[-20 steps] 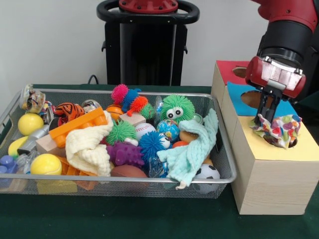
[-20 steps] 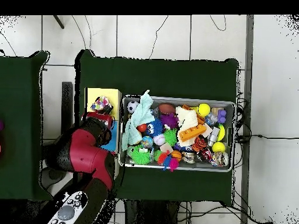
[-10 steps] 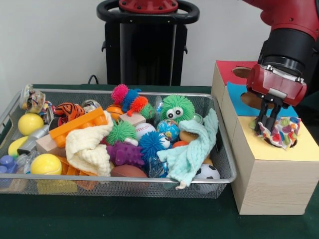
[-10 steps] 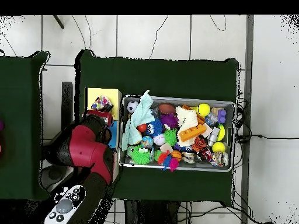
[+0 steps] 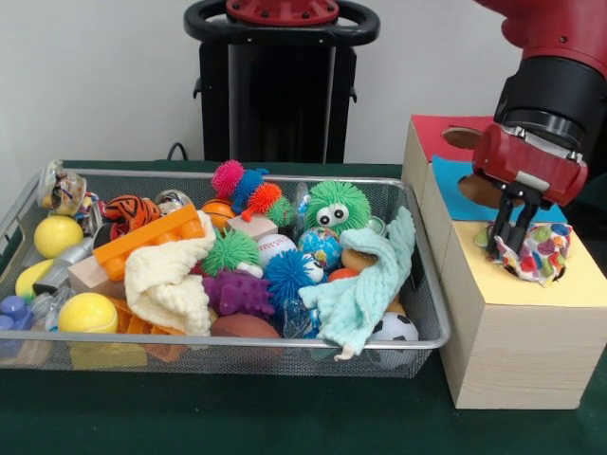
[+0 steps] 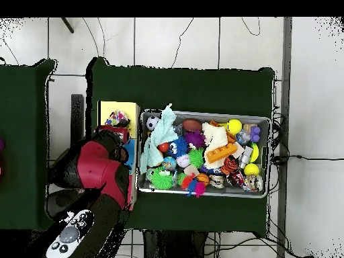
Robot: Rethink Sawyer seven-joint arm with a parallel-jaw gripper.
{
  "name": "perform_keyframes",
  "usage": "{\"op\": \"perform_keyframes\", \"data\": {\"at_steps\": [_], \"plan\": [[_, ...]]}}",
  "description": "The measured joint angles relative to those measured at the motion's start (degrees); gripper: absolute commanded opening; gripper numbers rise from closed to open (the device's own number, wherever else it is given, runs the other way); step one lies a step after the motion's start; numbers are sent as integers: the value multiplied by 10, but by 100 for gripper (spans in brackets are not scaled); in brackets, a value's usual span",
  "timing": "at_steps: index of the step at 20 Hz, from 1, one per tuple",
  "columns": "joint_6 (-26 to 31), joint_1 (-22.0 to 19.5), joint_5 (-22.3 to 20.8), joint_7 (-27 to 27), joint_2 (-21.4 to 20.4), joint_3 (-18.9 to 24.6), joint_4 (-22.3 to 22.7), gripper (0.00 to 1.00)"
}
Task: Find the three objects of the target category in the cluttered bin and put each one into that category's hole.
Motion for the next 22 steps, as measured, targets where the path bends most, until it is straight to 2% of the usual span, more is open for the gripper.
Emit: {"op": "perform_keyframes", "data": {"at_steps": [10,22], "plan": [[30,0,-50,0,10,-13,-29,0],[123,6,-110,0,35,-47,-94,0]]}}
